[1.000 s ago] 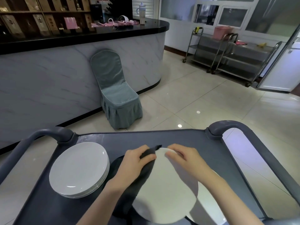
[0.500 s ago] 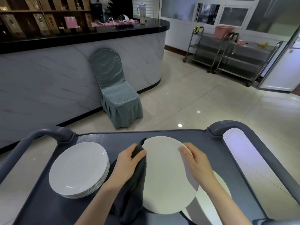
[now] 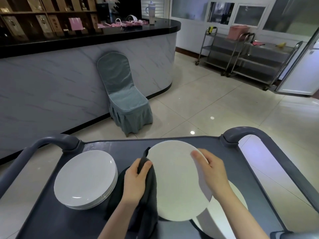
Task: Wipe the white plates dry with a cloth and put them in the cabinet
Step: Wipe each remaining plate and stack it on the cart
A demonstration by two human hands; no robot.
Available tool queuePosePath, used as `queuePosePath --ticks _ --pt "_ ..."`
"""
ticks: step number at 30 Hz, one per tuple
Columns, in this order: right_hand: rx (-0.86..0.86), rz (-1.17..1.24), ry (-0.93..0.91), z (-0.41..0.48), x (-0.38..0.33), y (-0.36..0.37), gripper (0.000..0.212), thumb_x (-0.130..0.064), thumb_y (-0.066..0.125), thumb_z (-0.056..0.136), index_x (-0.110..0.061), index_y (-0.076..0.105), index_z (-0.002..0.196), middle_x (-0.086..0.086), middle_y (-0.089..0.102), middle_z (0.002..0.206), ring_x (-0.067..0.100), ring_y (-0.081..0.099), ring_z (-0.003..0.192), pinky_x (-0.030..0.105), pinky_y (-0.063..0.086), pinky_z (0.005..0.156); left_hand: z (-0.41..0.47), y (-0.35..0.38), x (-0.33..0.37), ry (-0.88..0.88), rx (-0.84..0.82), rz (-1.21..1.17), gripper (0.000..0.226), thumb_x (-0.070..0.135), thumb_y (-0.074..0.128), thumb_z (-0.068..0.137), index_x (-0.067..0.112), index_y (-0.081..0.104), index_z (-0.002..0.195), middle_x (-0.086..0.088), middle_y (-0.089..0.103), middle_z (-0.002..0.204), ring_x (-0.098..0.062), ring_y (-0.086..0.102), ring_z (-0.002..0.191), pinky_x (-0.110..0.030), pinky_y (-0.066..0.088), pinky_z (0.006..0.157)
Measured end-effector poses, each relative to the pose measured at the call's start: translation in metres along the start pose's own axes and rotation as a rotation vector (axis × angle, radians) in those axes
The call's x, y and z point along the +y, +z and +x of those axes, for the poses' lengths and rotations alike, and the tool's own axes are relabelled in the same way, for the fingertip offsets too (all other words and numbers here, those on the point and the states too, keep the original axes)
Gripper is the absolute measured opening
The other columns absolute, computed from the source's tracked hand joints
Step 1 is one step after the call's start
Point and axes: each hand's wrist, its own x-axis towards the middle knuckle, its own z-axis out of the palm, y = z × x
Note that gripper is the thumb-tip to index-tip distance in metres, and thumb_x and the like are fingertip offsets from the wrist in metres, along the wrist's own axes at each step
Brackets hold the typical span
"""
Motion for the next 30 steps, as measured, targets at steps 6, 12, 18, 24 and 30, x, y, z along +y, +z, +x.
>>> queuePosePath --ticks 6,12,18,24,30 --pt "-0.173 -0.149 -0.02 0.003 -0.005 0.003 0.022 -0.023 0.061 0.097 -0.033 0.071 0.081 -0.019 0.071 0.084 -0.003 0.062 0.077 0.007 0.043 0.068 0.022 -0.014 0.025 0.185 -0.245 0.161 0.026 0.026 0.068 0.09 0.03 0.054 0.069 0.013 0.057 0.064 0.002 0.047 0.061 -0.011 0.039 0.061" --pt "-0.205 -0.221 -0.086 0.002 -0.003 0.011 0.02 -0.028 0.062 0.096 -0.03 0.07 0.078 -0.015 0.069 0.08 -0.006 0.058 0.072 0.01 0.042 0.067 0.027 -0.012 0.036 0.272 -0.347 0.255 0.025 0.027 0.068 0.091 0.043 0.06 0.073 0.02 0.064 0.072 0.005 0.056 0.069 -0.008 0.039 0.066" --pt "0.41 0.295 0.162 -0.016 0.009 0.039 0.032 -0.024 0.057 0.098 -0.021 0.059 0.066 -0.009 0.052 0.065 0.007 0.046 0.064 0.026 0.042 0.067 0.002 0.007 0.007 -0.181 0.187 -0.2 0.018 0.035 0.059 0.096 0.025 0.066 0.082 0.001 0.072 0.083 -0.024 0.068 0.092 -0.044 0.055 0.088" --pt "0.148 0.031 0.154 -0.012 0.017 0.017 0.008 -0.029 0.06 0.097 -0.035 0.064 0.096 -0.011 0.069 0.085 0.012 0.063 0.078 0.026 0.048 0.072 0.004 -0.004 0.003 -0.12 0.198 -0.097 0.027 0.034 0.06 0.094 0.018 0.058 0.073 0.003 0.063 0.067 -0.022 0.055 0.071 -0.033 0.048 0.07" --pt "-0.353 -0.39 -0.086 0.017 -0.004 0.002 0.025 -0.035 0.066 0.093 -0.035 0.059 0.069 -0.01 0.056 0.065 0.001 0.044 0.061 0.017 0.036 0.06 0.017 -0.004 0.031 0.288 -0.267 0.197 0.025 0.026 0.072 0.087 0.042 0.062 0.072 0.017 0.065 0.07 0.007 0.056 0.066 -0.008 0.04 0.065"
